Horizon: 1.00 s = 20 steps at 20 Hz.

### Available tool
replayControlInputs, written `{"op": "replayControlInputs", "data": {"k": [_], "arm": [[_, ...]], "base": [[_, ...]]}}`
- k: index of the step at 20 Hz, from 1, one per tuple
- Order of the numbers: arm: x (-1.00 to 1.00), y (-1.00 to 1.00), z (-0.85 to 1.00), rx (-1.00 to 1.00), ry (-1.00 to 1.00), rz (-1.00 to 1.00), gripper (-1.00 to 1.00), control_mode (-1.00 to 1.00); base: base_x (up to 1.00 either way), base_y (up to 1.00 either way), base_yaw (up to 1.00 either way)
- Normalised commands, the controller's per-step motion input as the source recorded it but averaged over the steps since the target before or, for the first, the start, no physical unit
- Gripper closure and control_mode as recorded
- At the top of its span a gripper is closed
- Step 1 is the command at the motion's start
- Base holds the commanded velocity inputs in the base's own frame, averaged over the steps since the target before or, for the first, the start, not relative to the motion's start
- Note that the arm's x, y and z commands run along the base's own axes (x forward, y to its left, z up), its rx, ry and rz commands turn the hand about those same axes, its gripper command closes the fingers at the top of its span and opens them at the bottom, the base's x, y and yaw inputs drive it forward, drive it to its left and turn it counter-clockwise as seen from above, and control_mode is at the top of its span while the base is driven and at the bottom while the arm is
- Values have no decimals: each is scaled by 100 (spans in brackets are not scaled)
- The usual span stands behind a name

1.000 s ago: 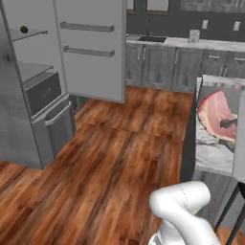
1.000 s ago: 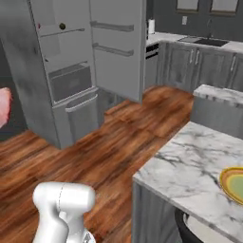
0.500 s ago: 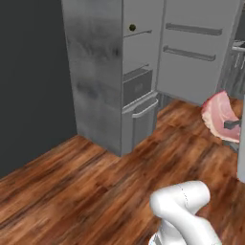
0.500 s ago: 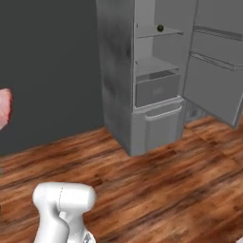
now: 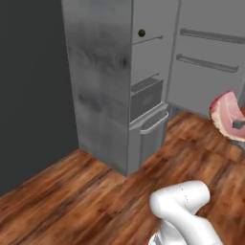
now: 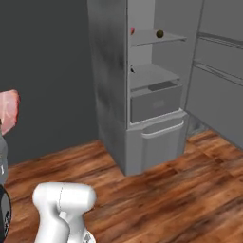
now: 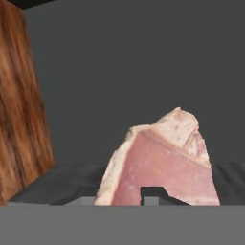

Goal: Transport the steak and avocado to the fridge. Place the steak on the rack containing meat and place the avocado on the rack containing the vegetable, ensuring meats and vegetables are on different racks.

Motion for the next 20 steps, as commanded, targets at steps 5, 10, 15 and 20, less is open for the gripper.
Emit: {"op": "replayControlInputs", "data": {"k": [5,10,15,20], "arm": [[0,0,0,0,0,0,100,100],[0,0,0,0,0,0,100,100],[0,0,0,0,0,0,100,100],[0,0,0,0,0,0,100,100]], "base": [[100,0,0],[100,-18,-1],[100,-94,-2],[100,-55,0]]}}
